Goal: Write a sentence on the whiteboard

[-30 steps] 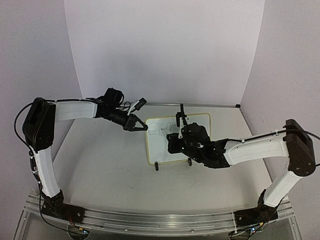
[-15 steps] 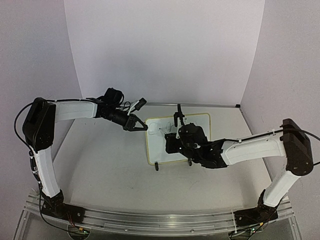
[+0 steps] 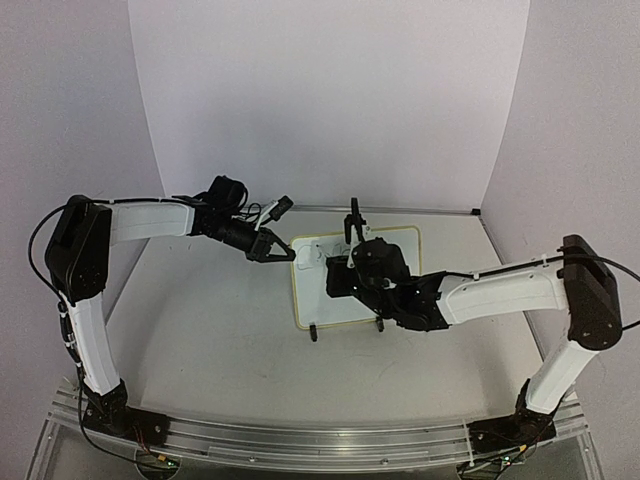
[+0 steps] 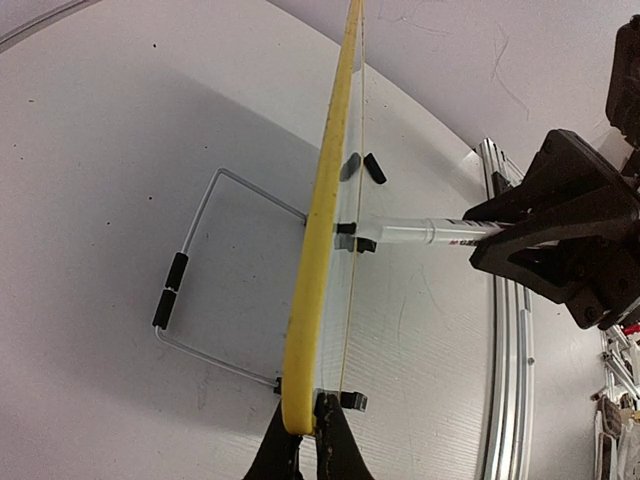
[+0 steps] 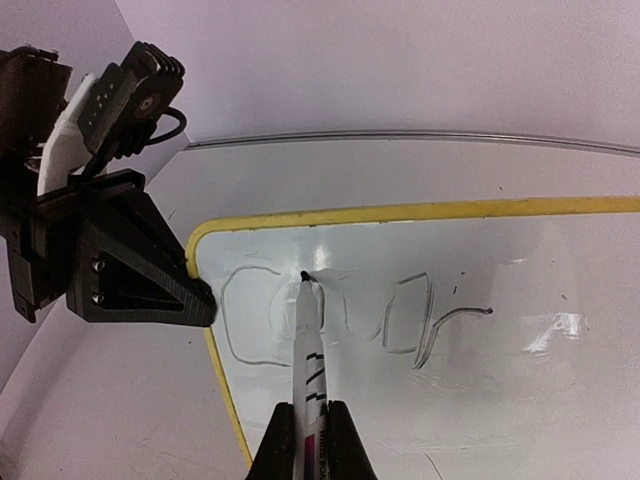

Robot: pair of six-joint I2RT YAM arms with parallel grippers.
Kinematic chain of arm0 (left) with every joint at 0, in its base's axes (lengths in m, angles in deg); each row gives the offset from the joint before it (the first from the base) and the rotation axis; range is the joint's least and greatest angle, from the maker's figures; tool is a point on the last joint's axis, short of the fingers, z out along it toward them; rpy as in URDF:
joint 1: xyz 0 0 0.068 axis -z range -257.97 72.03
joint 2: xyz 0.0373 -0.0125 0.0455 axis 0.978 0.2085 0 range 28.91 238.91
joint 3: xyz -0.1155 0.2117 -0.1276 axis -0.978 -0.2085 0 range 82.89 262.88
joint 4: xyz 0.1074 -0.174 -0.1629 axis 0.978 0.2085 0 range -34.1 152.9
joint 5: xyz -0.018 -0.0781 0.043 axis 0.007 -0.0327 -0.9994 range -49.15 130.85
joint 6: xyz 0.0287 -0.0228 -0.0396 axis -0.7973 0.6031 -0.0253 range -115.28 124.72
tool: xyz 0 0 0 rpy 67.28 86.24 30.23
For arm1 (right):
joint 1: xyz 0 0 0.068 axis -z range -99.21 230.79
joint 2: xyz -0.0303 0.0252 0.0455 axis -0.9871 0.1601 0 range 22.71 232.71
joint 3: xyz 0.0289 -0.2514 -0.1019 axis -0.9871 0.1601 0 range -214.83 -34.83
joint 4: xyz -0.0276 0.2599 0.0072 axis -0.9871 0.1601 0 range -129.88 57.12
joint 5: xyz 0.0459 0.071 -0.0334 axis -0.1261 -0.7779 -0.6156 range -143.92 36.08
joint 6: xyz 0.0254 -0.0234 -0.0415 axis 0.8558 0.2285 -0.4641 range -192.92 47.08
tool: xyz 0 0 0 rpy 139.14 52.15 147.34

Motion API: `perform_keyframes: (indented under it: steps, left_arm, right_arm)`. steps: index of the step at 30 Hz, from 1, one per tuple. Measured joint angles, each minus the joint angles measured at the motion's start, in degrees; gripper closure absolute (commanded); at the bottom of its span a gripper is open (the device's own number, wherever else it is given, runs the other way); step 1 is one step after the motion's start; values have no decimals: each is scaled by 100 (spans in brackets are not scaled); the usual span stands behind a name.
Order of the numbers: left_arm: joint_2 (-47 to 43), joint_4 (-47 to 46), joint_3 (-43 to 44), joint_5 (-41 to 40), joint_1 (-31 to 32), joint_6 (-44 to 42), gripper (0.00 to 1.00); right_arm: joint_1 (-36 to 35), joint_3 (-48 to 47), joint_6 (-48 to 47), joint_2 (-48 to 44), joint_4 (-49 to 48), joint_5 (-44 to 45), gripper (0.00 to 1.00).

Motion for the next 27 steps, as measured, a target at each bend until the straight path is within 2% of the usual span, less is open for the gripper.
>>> perform_keyframes:
  steps: [27]
  left_arm:
    - [0, 0, 0, -12, 0, 23, 100]
  right_arm:
    - [-21, 71, 138, 131, -1, -605, 100]
